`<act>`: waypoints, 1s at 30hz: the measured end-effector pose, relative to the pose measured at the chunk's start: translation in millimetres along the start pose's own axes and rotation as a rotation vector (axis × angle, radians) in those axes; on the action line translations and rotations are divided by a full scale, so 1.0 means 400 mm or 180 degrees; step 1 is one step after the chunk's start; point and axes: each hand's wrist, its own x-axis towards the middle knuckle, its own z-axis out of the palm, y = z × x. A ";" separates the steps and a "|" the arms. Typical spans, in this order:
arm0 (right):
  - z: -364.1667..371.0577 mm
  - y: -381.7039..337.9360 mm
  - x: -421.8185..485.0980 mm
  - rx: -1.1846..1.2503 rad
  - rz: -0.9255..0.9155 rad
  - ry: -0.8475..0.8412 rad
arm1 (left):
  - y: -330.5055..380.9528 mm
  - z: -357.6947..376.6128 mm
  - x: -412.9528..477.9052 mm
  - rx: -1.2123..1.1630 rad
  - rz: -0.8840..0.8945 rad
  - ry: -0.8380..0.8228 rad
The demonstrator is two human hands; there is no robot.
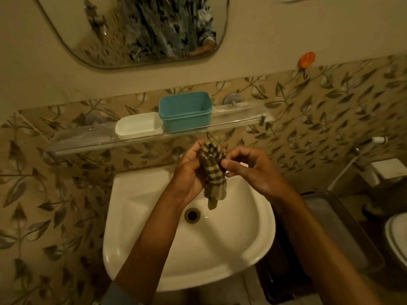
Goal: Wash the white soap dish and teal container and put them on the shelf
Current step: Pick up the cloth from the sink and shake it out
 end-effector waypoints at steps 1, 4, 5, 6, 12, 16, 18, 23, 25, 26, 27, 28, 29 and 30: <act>-0.006 0.002 -0.002 -0.0070 -0.0011 0.0098 | -0.012 0.015 0.005 -0.0067 -0.0041 -0.0084; -0.041 0.003 -0.016 0.0019 0.0077 0.0552 | -0.050 0.061 0.032 -0.0296 -0.0126 -0.0016; -0.056 0.000 -0.019 0.0062 0.0078 0.0781 | -0.058 0.074 0.039 -0.0346 -0.0113 -0.0018; -0.072 -0.005 -0.020 0.0062 0.0074 0.1008 | -0.066 0.083 0.045 -0.0314 -0.0097 -0.0004; -0.198 -0.042 -0.019 -0.0556 -0.0039 0.1124 | -0.085 0.134 0.089 0.0883 0.0056 -0.0145; -0.300 -0.070 -0.012 -0.0903 -0.0158 0.0503 | -0.071 0.231 0.125 0.1944 0.0377 -0.0670; -0.354 -0.083 -0.011 -0.1044 -0.0190 0.0350 | -0.081 0.293 0.155 0.2393 0.0403 -0.0723; -0.489 -0.103 -0.018 -0.1112 -0.0178 0.0418 | -0.118 0.404 0.228 0.2873 0.0453 -0.0877; -0.542 -0.102 -0.031 -0.1120 -0.0206 0.0607 | -0.128 0.418 0.256 0.3149 0.0468 -0.0969; -0.567 -0.102 -0.038 -0.1069 -0.0201 0.0732 | -0.135 0.417 0.266 0.3353 0.0478 -0.1000; -0.595 -0.101 -0.049 -0.0993 -0.0191 0.0857 | -0.148 0.416 0.276 0.3524 0.0477 -0.1012; -0.623 -0.100 -0.058 -0.0936 -0.0179 0.0964 | -0.163 0.413 0.283 0.3626 0.0460 -0.1000; -0.651 -0.097 -0.070 -0.0923 -0.0153 0.1056 | -0.181 0.410 0.287 0.3662 0.0437 -0.0954; -0.679 -0.092 -0.083 -0.0936 -0.0105 0.1139 | -0.200 0.405 0.290 0.3667 0.0422 -0.0874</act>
